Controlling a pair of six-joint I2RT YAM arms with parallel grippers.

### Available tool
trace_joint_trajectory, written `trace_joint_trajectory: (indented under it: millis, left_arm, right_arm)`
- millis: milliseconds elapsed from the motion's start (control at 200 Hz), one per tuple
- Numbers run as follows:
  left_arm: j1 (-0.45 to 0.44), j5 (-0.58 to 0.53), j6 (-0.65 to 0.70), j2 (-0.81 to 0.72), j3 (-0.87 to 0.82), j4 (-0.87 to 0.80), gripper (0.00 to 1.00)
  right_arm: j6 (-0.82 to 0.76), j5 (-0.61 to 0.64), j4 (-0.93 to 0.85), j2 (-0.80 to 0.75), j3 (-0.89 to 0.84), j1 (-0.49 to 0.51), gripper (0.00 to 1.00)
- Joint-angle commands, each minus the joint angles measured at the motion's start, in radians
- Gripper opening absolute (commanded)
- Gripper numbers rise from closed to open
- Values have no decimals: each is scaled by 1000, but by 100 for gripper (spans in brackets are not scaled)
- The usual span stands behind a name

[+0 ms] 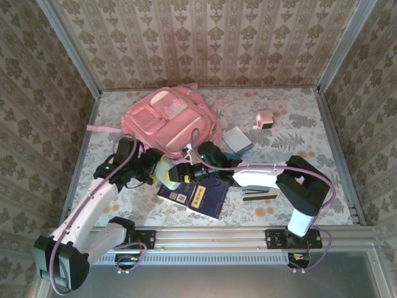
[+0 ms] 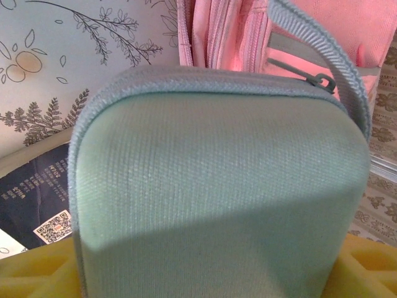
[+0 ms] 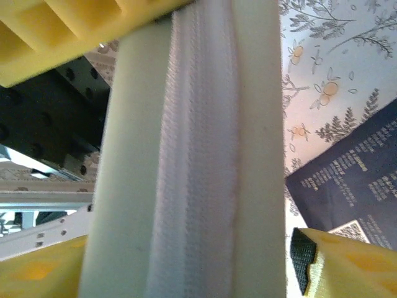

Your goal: Pack books, pencil case, and school supplies into a backpack

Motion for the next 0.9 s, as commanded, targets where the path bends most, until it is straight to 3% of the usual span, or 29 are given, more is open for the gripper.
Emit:
trace_joint_trajectory:
  millis: [0, 270, 435, 615, 780, 895]
  left_arm:
    - [-9, -4, -36, -7, 23, 18, 74]
    - [-9, -9, 8, 31, 30, 24, 86]
    - [-5, -13, 96, 73, 76, 21, 97]
    - [11, -114, 421, 159, 260, -57, 100]
    - [-70, -284, 816, 350, 444, -78, 98]
    - [-114, -264, 1016, 546, 591, -102, 97]
  right_arm:
    - [22, -10, 64, -1, 27, 4, 69]
    - [10, 30, 51, -45, -9, 1, 49]
    - [13, 61, 31, -97, -67, -42, 48]
    - [-34, 157, -105, -288, -223, -211, 48]
    - [-182, 241, -388, -524, -279, -370, 48]
    - [-225, 264, -470, -638, -315, -477, 48]
